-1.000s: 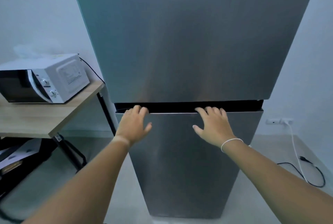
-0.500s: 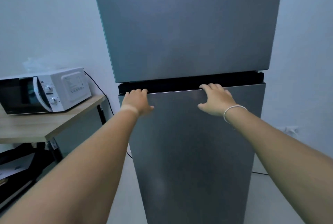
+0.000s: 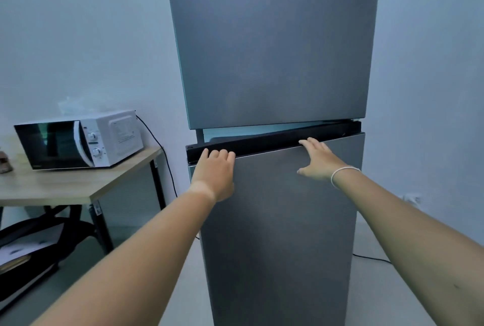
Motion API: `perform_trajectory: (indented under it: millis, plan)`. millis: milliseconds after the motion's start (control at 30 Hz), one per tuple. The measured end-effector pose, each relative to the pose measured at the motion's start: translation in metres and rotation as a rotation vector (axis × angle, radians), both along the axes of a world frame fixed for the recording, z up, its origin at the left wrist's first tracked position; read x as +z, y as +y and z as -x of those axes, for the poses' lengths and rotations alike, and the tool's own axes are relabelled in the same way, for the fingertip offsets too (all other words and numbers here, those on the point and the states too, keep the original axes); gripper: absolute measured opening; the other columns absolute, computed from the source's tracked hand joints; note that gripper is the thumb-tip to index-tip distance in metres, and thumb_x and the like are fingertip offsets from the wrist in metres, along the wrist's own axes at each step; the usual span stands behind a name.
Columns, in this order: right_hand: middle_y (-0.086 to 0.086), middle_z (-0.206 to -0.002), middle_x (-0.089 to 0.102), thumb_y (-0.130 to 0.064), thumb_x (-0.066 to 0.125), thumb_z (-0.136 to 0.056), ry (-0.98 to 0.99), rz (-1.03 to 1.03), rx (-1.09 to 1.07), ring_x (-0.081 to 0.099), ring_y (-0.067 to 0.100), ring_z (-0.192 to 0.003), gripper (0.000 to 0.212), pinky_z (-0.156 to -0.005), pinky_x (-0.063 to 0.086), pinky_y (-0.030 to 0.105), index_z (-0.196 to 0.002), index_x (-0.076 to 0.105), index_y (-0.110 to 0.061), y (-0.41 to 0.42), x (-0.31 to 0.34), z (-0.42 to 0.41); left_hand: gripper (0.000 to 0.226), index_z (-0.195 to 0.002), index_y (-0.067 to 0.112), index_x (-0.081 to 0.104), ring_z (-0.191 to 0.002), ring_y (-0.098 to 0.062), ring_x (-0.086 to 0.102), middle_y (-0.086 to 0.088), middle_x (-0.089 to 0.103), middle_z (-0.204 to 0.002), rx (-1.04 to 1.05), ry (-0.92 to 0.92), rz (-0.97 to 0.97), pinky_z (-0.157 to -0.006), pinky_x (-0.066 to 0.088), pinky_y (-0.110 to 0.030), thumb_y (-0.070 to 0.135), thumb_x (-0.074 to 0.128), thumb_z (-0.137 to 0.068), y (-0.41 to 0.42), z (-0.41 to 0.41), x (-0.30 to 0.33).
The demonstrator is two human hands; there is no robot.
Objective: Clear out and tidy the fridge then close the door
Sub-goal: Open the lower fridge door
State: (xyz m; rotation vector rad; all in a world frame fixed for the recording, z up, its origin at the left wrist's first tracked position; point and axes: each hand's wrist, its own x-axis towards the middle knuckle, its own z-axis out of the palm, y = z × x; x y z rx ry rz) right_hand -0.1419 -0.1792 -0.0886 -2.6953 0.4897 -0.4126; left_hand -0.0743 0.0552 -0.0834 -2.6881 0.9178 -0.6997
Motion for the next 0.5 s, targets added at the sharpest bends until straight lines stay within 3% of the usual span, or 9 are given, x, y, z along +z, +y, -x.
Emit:
perform_trajectory:
  millis: [67, 167, 233, 333, 500]
  plan:
    - [-0.010, -0.161, -0.004, -0.025, 0.060, -0.085, 0.024, -0.038, -0.009, 0.013, 0.023, -0.147, 0.082, -0.109, 0.035, 0.041, -0.150, 0.009, -0.028, 0.005, 0.001, 0.015, 0.053, -0.137, 0.008, 0.035, -0.123, -0.030, 0.046, -0.011, 0.051, -0.131, -0.074, -0.032, -0.028, -0.115, 0.023, -0.039, 0.029, 0.046, -0.089, 0.006, 0.020, 0.004]
    - [-0.009, -0.161, -0.001, -0.029, 0.059, -0.086, 0.016, -0.061, -0.004, 0.013, 0.022, -0.148, 0.084, -0.114, 0.030, 0.040, -0.151, 0.007, -0.028, 0.014, 0.000, 0.045, 0.059, -0.142, 0.008, 0.031, -0.123, -0.029, 0.046, -0.009, 0.052, -0.132, -0.171, -0.070, -0.074, -0.112, 0.026, -0.035, 0.037, 0.042, -0.092, 0.012, 0.051, 0.012]
    - [-0.009, -0.161, 0.001, -0.030, 0.059, -0.086, 0.021, -0.056, 0.021, 0.012, 0.021, -0.148, 0.083, -0.116, 0.027, 0.039, -0.151, 0.007, -0.030, 0.021, -0.003, 0.065, 0.057, -0.139, 0.011, 0.038, -0.119, -0.029, 0.047, -0.008, 0.054, -0.129, -0.235, -0.117, -0.063, -0.109, 0.030, -0.036, 0.041, 0.040, -0.091, 0.014, 0.069, 0.013]
    - [-0.010, -0.161, 0.000, -0.032, 0.058, -0.087, 0.024, -0.029, 0.054, 0.012, 0.019, -0.148, 0.081, -0.116, 0.024, 0.037, -0.151, 0.008, -0.030, 0.032, -0.008, 0.092, 0.053, -0.124, 0.017, 0.055, -0.111, -0.029, 0.050, -0.006, 0.057, -0.121, -0.284, -0.186, 0.087, -0.098, 0.039, -0.037, 0.046, 0.029, -0.088, 0.018, 0.093, 0.015]
    - [-0.007, -0.161, 0.006, -0.034, 0.057, -0.089, -0.038, -0.079, 0.080, 0.015, 0.015, -0.147, 0.081, -0.117, 0.019, 0.031, -0.151, 0.007, -0.024, 0.053, -0.010, 0.131, 0.040, -0.118, 0.016, 0.058, -0.108, -0.031, 0.054, -0.010, 0.059, -0.114, -0.251, 0.053, 0.456, -0.083, 0.047, -0.037, 0.039, 0.041, -0.090, 0.026, 0.126, 0.023]
